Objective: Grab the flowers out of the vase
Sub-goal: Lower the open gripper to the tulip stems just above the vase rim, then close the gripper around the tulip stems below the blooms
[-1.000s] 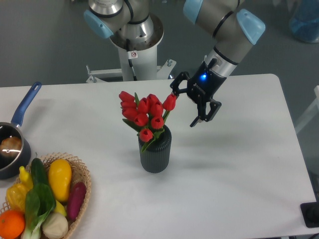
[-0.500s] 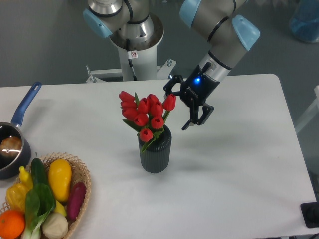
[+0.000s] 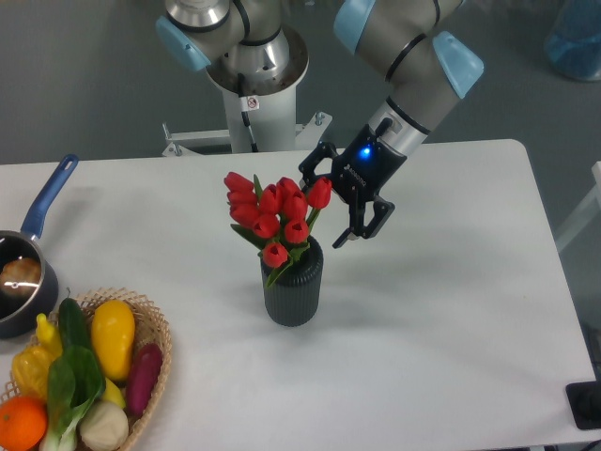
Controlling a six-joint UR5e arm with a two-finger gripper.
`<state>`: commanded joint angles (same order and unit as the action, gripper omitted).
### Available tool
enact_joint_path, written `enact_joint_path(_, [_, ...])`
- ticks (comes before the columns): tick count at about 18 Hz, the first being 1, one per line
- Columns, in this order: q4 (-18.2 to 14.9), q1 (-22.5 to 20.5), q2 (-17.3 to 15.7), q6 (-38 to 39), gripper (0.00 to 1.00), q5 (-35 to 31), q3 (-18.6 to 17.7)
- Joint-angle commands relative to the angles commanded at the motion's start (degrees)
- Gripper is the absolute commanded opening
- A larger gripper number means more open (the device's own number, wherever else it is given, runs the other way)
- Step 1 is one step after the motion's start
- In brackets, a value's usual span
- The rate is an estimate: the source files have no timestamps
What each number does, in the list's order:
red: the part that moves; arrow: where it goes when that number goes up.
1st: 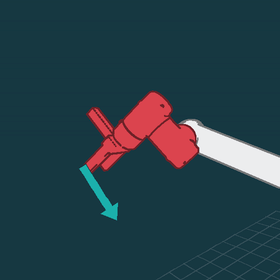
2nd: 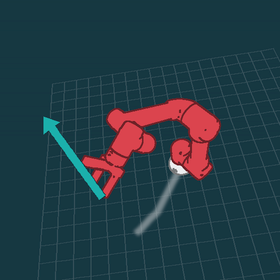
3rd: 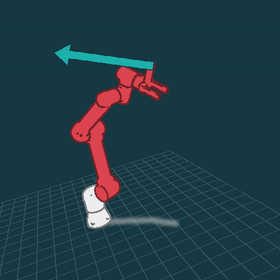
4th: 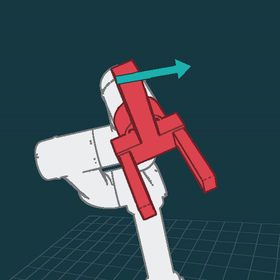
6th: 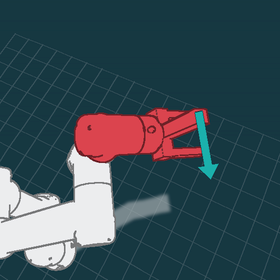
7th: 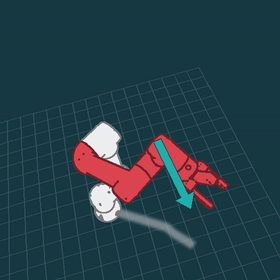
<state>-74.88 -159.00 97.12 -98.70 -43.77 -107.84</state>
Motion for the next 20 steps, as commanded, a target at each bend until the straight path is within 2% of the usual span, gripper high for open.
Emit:
enact_joint_path(9, [0.18, 1.76, 0.26, -0.26, 1.00, 0.97, 0.00])
enact_joint_path(12, [0.35, 2.90, 2.01, -0.70, 1.00, 0.70, 0.44])
enact_joint_path(20, [0.53, 3.17, 2.64, -0.70, 1.00, 3.69, 0.44])
